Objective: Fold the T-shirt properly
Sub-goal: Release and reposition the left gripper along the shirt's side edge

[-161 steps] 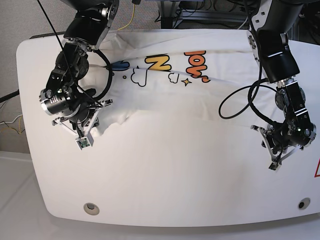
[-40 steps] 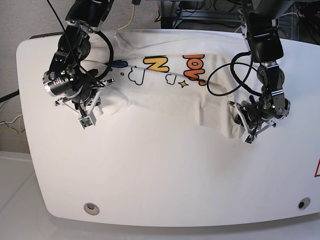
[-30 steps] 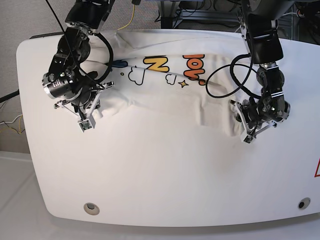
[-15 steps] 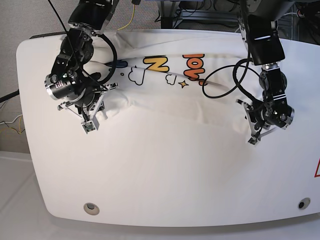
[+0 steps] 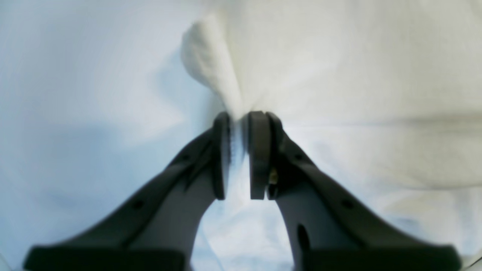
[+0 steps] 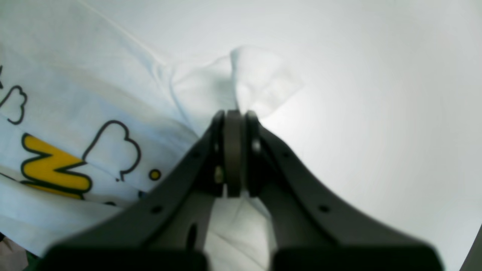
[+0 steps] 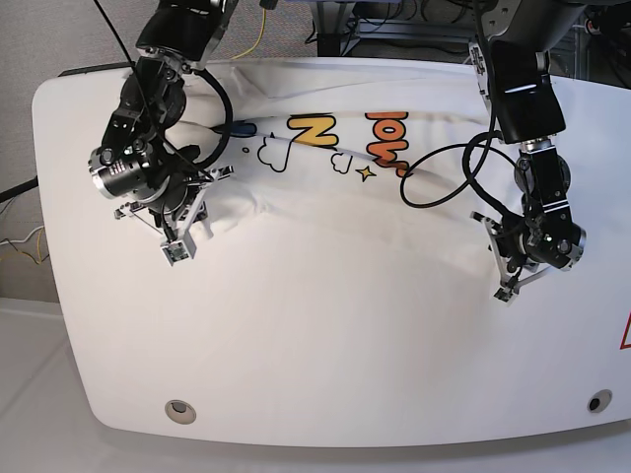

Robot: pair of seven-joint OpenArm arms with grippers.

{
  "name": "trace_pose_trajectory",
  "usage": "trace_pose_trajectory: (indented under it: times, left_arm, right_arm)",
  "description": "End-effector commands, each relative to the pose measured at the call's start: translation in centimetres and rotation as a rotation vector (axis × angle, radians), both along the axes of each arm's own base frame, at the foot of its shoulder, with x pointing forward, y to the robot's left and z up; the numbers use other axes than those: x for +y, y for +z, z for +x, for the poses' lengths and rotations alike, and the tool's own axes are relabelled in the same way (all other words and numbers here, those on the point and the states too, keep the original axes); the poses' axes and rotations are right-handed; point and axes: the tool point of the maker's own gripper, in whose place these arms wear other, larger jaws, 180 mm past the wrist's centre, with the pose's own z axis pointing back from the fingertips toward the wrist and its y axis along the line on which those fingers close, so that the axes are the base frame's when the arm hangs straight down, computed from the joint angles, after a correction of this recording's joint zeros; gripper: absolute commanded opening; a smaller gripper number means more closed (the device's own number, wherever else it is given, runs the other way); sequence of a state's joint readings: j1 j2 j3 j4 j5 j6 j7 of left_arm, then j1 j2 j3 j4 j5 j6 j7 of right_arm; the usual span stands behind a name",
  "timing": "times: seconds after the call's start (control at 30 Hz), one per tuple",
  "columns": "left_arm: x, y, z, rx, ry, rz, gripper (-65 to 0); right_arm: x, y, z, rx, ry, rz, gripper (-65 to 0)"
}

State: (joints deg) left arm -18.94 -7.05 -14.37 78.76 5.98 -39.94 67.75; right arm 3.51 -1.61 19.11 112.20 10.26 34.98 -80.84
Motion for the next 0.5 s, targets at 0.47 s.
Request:
trace_pose_trajectory:
  times: [0.47]
  left_arm:
    - [-1.3,1.9,1.6,-0.011,-0.074,0.061,-58.1]
  right_arm:
    - [2.2,0.9,-0.8,-0.050,0.048,0.122,-65.0]
